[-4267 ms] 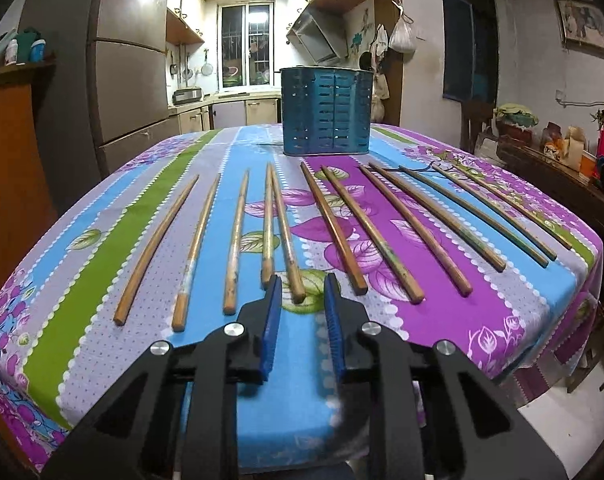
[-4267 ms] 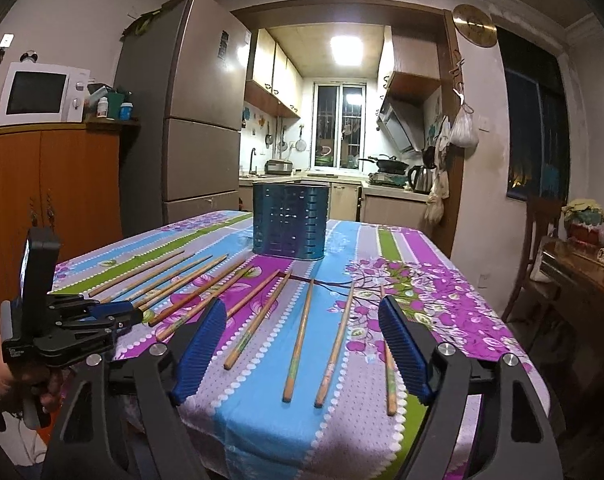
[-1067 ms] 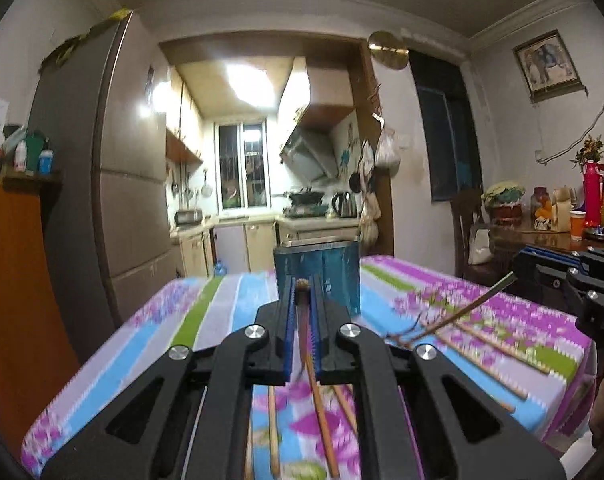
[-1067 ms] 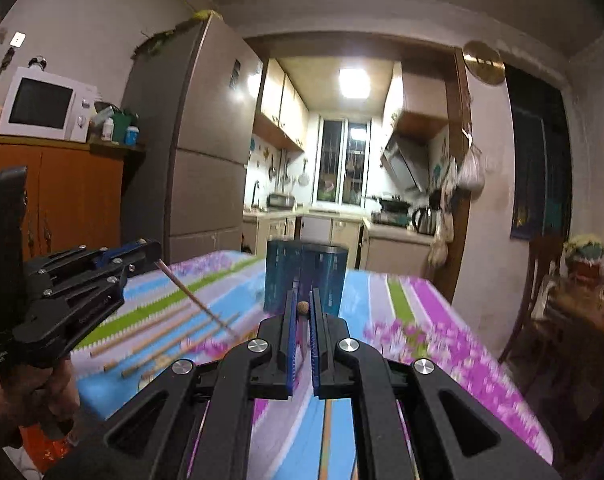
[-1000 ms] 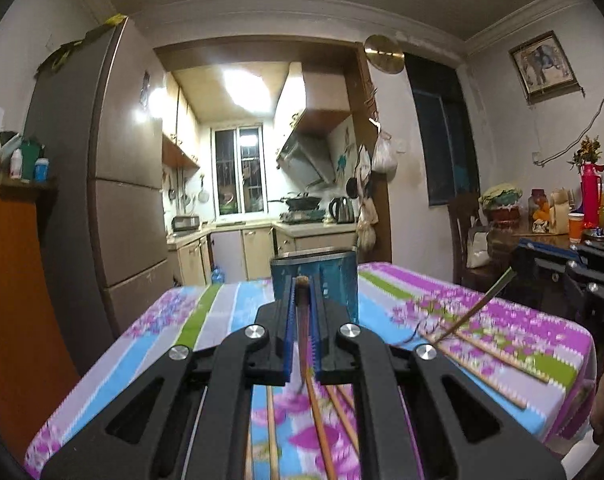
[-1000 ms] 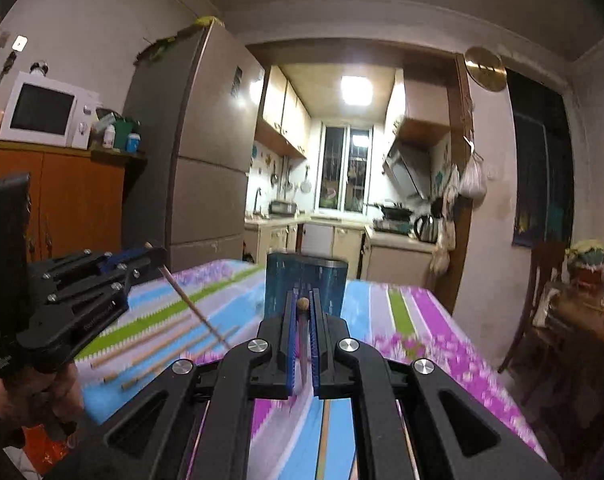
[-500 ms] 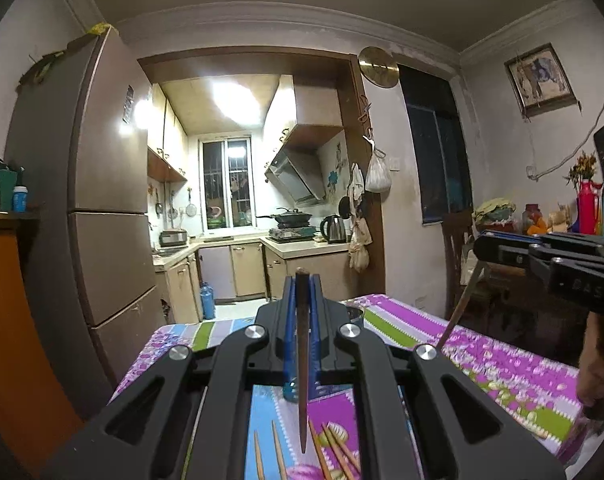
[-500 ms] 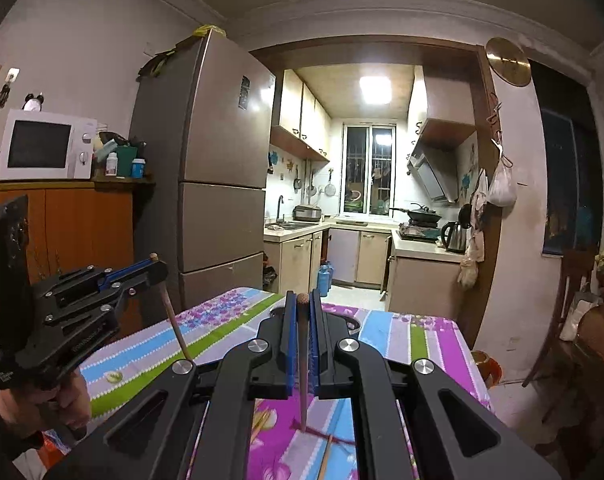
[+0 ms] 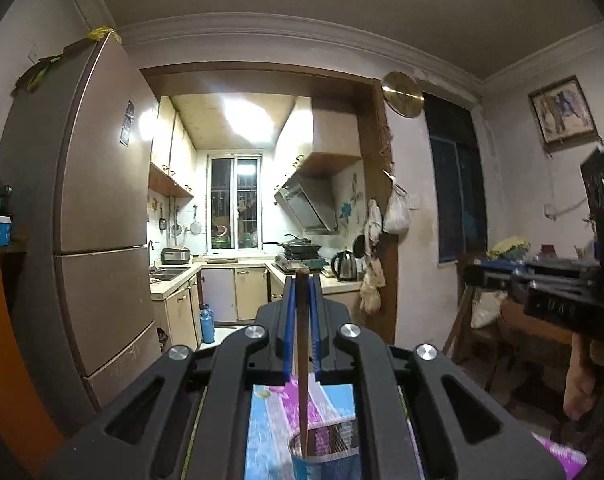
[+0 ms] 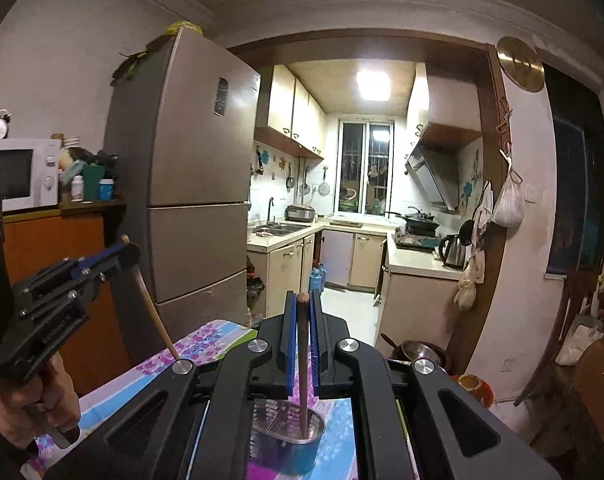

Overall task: Organize utensils
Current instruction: 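Lift both held chopsticks and carry them above the blue slotted holder, then open the right gripper over the holder while the left gripper opens too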

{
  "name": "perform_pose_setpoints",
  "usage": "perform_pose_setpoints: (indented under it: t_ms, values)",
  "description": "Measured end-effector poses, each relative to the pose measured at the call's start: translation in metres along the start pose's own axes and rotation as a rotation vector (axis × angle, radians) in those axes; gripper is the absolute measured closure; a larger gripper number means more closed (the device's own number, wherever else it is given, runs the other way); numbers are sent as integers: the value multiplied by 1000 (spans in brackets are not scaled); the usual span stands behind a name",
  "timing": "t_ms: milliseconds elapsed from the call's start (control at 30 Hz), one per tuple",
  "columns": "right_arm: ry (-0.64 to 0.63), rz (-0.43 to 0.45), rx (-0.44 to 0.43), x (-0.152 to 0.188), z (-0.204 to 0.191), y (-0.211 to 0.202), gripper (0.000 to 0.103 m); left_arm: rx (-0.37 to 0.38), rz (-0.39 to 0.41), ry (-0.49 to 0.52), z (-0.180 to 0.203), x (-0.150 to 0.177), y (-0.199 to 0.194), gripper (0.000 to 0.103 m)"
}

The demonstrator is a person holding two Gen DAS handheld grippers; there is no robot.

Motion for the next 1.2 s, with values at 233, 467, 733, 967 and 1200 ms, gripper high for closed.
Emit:
perform_pose_setpoints:
  t_ms: [233,467,733,967,1200]
  values:
    - [63,-70,-9,5,22,58,96,14,-61,-65,-3,12,58,98]
    - [94,-152,-28,44,28,96,96,33,-164,-44,13,65,95,98]
    - [119,-215,-32,78,33,120,96,30,-249,-45,11,97,125,98]
    - [126,-203,-26,81,36,116,95,30,-266,-39,8,90,127,85]
    - [137,-102,-22,72,43,54,72,39,-246,-25,-3,74,75,71]
Point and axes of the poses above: each gripper's, at about its wrist camera, not at the fingertips, and y roughly the way its jaws point, z to its right, x to its underside, the point moved 7 cm from there along y, roughly the way its jaws point, and after that the axes turned 5 degrees about -z, right-handed, at the moved point
